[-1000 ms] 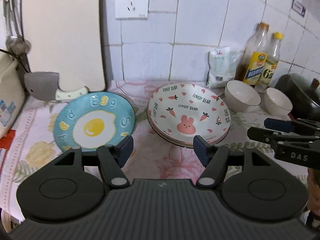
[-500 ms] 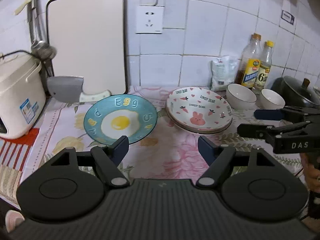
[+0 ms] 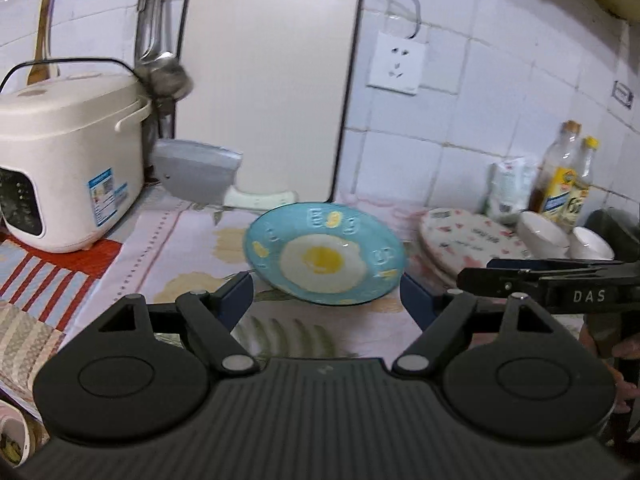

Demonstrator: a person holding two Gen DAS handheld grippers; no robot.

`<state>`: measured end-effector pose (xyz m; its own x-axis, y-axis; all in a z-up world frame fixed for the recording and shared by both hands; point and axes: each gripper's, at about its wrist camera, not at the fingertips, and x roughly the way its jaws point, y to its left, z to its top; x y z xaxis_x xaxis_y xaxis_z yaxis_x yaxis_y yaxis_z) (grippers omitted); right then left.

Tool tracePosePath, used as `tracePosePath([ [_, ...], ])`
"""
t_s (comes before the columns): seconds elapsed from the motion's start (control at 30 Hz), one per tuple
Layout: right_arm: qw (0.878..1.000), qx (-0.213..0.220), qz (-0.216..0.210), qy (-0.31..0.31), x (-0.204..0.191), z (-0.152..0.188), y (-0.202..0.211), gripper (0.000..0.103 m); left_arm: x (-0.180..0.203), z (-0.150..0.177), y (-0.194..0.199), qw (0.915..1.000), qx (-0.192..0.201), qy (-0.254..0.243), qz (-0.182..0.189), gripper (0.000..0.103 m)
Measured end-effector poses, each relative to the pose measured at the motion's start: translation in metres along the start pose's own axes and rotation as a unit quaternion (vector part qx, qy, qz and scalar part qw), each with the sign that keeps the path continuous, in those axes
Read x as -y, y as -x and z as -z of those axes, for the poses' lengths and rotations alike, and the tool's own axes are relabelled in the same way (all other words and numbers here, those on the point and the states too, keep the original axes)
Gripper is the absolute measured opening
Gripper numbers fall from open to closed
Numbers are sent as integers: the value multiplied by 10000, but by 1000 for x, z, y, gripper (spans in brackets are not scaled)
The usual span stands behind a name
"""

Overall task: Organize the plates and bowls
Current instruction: 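Move the right gripper to the blue Egg plate and grasp its rim, then lift the blue Egg plate and carry it over the bunny plate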

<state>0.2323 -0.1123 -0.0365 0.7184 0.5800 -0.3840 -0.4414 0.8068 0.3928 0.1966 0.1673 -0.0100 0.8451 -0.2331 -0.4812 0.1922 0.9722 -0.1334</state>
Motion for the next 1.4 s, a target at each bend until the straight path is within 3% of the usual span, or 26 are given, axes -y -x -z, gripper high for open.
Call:
tracePosePath([
  [0.13,9997,-173,35,-147,1,8,-32,82,-16,8,-21,9999,-19,89,-56,80],
  [0.3,9991,-86,252,-316,2,15,-63,82,-31,11,-57,9993,-123,186,-316,80],
  [0.47,9965,-224,433,-673,10,19,-90,81,-41,11,-96,9967,-667,311,-344,78],
  [0.6,9935,-353,331,-1027,18,22,-104,75,-50,10,-117,9945,-840,538,-316,75],
  [0.67,9923,-292,450,-1117,19,20,-109,59,-51,9,-127,9935,-911,599,-325,65],
  [0.77,9872,8,691,-1437,27,17,-107,50,-50,6,-140,9923,-1046,621,-249,51],
  [0.8,9860,-31,745,-1493,29,15,-109,47,-50,6,-145,9914,-1097,678,-220,43],
  [0.9,9837,-141,975,-1506,32,13,-114,26,-52,7,-157,9896,-1147,836,-249,36],
  [1.1,9841,-288,989,-1443,35,8,-115,25,-53,8,-161,9881,-1069,1103,-47,21],
  [1.27,9851,-328,1008,-1354,37,5,-125,26,-55,8,-161,9870,-1014,1247,-23,20],
  [1.4,9884,-420,1152,-902,26,5,-121,27,-48,6,-158,9879,-1055,1130,-91,20],
])
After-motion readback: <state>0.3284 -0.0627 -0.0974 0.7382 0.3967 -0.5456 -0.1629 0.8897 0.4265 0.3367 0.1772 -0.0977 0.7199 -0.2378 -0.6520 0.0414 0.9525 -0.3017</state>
